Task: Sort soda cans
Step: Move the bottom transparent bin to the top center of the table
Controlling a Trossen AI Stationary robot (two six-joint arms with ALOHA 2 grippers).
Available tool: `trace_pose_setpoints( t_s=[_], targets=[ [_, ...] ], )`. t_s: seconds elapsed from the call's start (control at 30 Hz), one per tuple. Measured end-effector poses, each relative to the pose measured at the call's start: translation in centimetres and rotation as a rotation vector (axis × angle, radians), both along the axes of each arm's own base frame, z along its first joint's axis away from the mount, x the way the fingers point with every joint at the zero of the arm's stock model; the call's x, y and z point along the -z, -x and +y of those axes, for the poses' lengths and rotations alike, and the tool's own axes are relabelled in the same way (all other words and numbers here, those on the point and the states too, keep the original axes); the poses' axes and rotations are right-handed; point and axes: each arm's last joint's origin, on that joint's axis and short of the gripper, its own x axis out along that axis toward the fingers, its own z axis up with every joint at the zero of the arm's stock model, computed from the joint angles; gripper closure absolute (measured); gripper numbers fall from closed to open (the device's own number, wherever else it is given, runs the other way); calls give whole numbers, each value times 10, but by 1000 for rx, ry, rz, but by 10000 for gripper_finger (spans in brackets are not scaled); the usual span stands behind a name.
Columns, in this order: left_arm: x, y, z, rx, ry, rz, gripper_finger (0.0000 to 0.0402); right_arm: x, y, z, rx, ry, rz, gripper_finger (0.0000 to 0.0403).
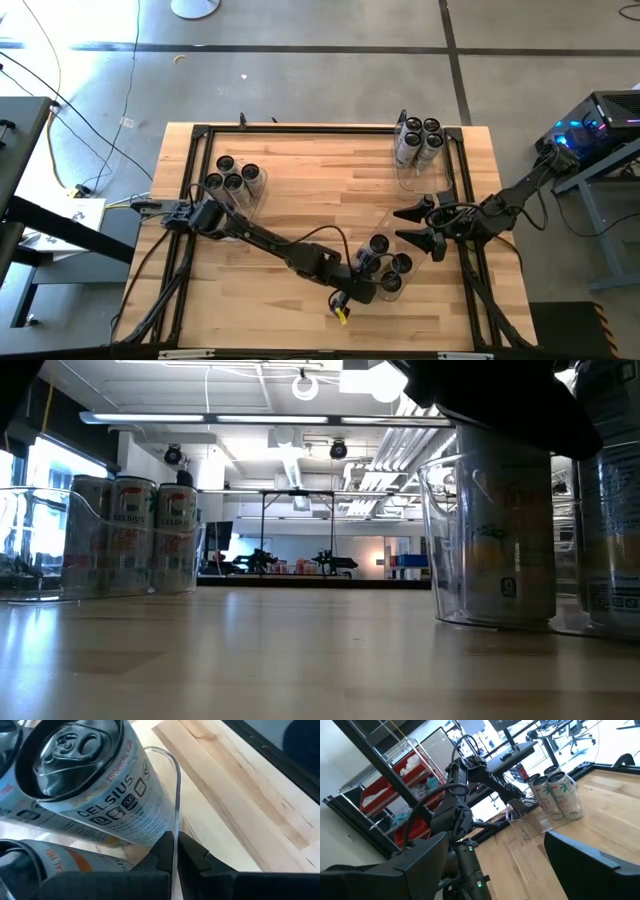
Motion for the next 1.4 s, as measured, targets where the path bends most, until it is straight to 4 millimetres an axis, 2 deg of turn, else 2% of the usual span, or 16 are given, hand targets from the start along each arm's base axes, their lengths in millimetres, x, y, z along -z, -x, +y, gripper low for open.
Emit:
trace_pose_setpoints(
  t_s=[0.17,0.33,0.73,0.9,1.03,1.17,1.3,1.4],
  targets=[
    [-5,2,-6,-38,-28,-44,398,0,0,0,0,1,0,77],
    [-7,3,-8,-33,-29,-49,374,1,0,0,0,5,7,77],
    [-11,6,-11,15,-2,-35,246,2,0,0,0,19,19,77],
    [-28,12,-15,48,39,-49,225,3,0,0,6,29,28,77],
    [-47,19,-21,69,62,-83,223,5,-1,1,13,37,37,77],
    [-56,27,-27,79,55,-80,222,7,-3,1,27,62,47,77],
    [-81,43,-26,53,56,-68,223,7,-5,1,82,79,62,77],
    [-91,61,-19,-4,49,-33,229,-8,-4,0,110,70,91,77]
  ],
)
